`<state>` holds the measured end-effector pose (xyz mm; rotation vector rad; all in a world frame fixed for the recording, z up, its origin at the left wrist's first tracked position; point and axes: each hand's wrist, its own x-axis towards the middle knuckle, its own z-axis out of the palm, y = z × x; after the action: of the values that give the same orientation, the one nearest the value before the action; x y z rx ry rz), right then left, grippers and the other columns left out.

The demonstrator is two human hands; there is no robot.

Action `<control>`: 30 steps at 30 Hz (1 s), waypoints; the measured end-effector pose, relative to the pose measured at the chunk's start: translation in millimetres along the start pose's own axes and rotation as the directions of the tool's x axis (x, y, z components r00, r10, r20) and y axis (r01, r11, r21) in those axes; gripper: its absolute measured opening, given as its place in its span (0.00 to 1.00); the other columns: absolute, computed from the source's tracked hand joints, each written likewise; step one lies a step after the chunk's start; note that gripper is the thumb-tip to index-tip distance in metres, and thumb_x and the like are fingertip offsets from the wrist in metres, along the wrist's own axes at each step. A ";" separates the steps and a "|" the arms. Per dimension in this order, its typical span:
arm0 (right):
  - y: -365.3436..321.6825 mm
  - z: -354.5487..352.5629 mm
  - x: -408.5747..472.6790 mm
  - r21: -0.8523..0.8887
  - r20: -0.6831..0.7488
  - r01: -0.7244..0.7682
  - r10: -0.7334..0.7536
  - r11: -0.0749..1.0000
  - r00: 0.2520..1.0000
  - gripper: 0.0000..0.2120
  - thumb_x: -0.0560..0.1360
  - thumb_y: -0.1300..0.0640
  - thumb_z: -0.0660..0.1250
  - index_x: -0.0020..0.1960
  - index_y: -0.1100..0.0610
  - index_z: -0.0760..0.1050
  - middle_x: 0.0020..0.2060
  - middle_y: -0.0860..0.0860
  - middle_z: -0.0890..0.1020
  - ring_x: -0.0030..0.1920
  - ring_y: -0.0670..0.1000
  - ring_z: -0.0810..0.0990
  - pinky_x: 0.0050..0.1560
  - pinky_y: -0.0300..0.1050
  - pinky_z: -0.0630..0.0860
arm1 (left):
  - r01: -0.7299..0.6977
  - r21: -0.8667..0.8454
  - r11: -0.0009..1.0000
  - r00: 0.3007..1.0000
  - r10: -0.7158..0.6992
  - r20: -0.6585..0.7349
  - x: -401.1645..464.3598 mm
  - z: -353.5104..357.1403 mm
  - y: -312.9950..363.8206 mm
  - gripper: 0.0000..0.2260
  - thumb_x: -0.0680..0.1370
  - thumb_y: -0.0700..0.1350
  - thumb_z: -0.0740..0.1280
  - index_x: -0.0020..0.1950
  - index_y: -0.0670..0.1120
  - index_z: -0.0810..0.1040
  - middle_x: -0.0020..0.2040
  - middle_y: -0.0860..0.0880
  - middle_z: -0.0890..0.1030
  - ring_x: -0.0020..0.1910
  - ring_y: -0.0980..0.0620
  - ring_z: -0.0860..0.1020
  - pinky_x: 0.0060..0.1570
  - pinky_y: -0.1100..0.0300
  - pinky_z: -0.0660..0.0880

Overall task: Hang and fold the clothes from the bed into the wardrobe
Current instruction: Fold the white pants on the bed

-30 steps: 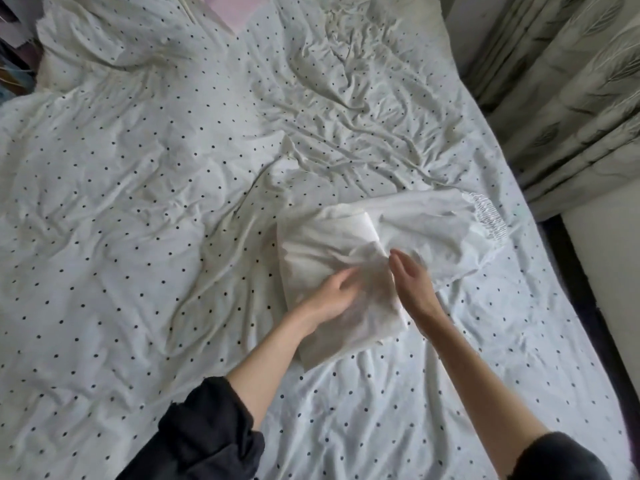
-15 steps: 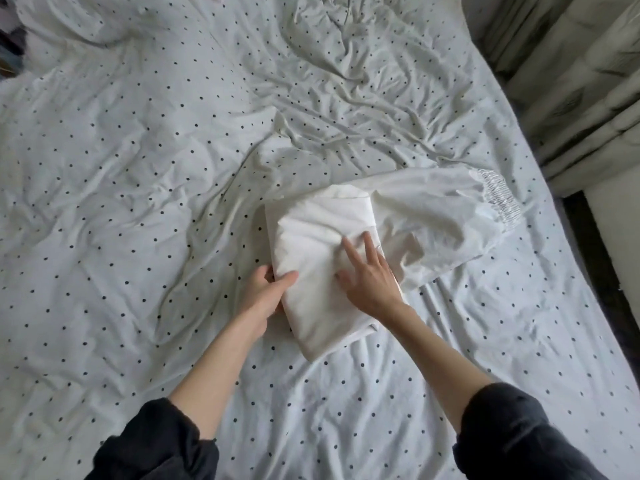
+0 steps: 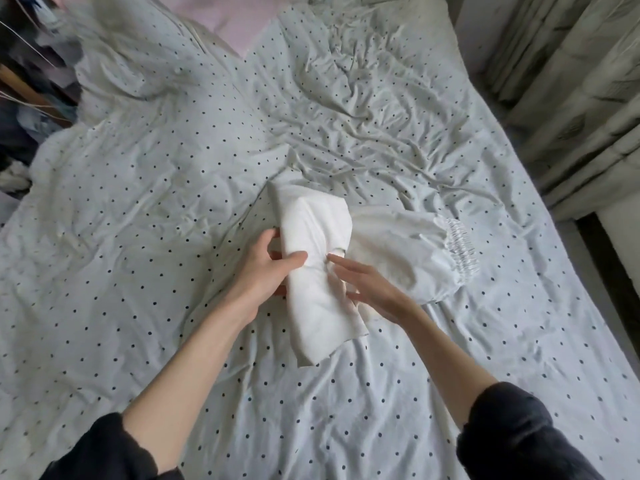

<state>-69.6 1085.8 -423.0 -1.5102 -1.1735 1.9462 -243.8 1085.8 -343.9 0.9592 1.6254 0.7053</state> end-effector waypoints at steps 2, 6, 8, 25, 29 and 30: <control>3.0 -22.9 -9.2 0.137 -0.008 -0.013 0.014 0.991 1.000 0.15 0.80 0.51 0.59 0.67 0.46 0.71 0.66 0.44 0.72 0.65 0.46 0.71 0.63 0.48 0.70 | -0.032 0.013 0.999 0.999 0.031 0.030 0.1 24.1 14.7 0.16 0.74 0.42 0.70 0.59 0.50 0.70 0.48 0.46 0.81 0.39 0.51 0.79 0.27 0.64 0.74; 5.7 -70.5 -32.1 0.370 -0.152 0.020 0.039 0.929 0.988 0.12 0.80 0.46 0.56 0.60 0.45 0.74 0.64 0.48 0.76 0.61 0.51 0.76 0.60 0.52 0.74 | -0.009 -0.017 1.000 0.989 0.011 0.149 18.0 92.6 38.6 0.18 0.75 0.41 0.67 0.63 0.49 0.69 0.46 0.47 0.78 0.36 0.53 0.77 0.28 0.66 0.75; 6.2 -94.5 -46.3 0.459 -0.220 0.054 0.054 0.887 0.974 0.15 0.80 0.45 0.53 0.59 0.47 0.74 0.61 0.49 0.78 0.57 0.51 0.79 0.53 0.50 0.76 | -0.019 0.012 1.000 0.982 0.016 0.186 30.1 133.6 48.2 0.17 0.75 0.40 0.65 0.63 0.48 0.67 0.45 0.48 0.75 0.35 0.54 0.74 0.29 0.68 0.73; 76.2 -50.7 -10.3 -0.722 -0.654 -0.288 -0.484 0.630 0.581 0.25 0.76 0.46 0.52 0.69 0.54 0.70 0.70 0.59 0.68 0.71 0.59 0.64 0.70 0.65 0.56 | -0.763 0.639 -0.094 0.566 0.379 0.732 106.0 139.4 -33.9 0.20 0.79 0.47 0.54 0.72 0.51 0.68 0.76 0.46 0.61 0.75 0.43 0.54 0.69 0.37 0.49; 108.3 -70.9 24.0 -0.706 -0.677 -0.397 -0.397 0.586 0.620 0.30 0.76 0.39 0.49 0.75 0.50 0.59 0.75 0.58 0.59 0.75 0.57 0.55 0.71 0.62 0.44 | -0.673 0.737 -0.063 0.675 0.354 0.647 148.0 148.3 -45.0 0.29 0.75 0.61 0.49 0.74 0.55 0.62 0.77 0.47 0.55 0.76 0.44 0.52 0.68 0.33 0.52; 117.1 -74.7 30.3 -0.725 -0.664 -0.400 -0.412 0.561 0.624 0.30 0.77 0.38 0.49 0.75 0.49 0.57 0.75 0.58 0.58 0.75 0.56 0.53 0.71 0.62 0.44 | -0.633 0.772 -0.062 0.717 0.327 0.615 157.4 149.7 -52.4 0.30 0.74 0.64 0.46 0.76 0.58 0.55 0.78 0.50 0.49 0.77 0.47 0.48 0.69 0.34 0.48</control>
<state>9.8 1069.9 -539.9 -2.4215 -1.6791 0.3111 -127.9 1191.8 -502.8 2.6587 1.3168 -0.2757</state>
